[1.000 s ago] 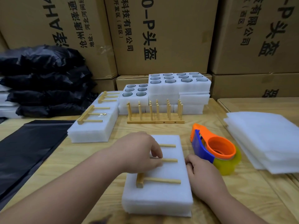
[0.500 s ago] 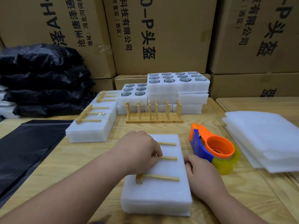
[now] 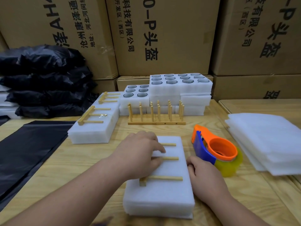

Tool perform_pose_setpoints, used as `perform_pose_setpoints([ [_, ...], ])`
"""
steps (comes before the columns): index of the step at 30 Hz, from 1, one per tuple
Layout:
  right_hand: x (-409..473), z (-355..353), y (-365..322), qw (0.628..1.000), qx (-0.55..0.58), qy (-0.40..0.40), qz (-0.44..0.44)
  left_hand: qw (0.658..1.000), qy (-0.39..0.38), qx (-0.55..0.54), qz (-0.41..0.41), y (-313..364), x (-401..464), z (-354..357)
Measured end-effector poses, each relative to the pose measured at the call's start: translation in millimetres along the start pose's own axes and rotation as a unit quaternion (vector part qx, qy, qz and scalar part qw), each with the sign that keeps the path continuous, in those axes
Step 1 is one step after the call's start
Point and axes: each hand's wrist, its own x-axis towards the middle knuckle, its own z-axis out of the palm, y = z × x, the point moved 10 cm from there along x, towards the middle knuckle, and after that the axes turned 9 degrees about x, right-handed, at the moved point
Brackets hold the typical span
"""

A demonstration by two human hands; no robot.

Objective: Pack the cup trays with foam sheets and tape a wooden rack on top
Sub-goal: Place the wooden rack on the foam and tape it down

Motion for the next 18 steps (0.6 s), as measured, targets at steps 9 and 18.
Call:
perform_pose_setpoints([
  [9,3,5,9,0.997,0.069,-0.016,-0.009,0.579,0.085,-0.712,-0.387,-53,-88,82],
  [18,-22,-25,22,0.933,0.346,0.097,0.012,0.46,0.088,-0.798,-0.378,-20,-94,102],
])
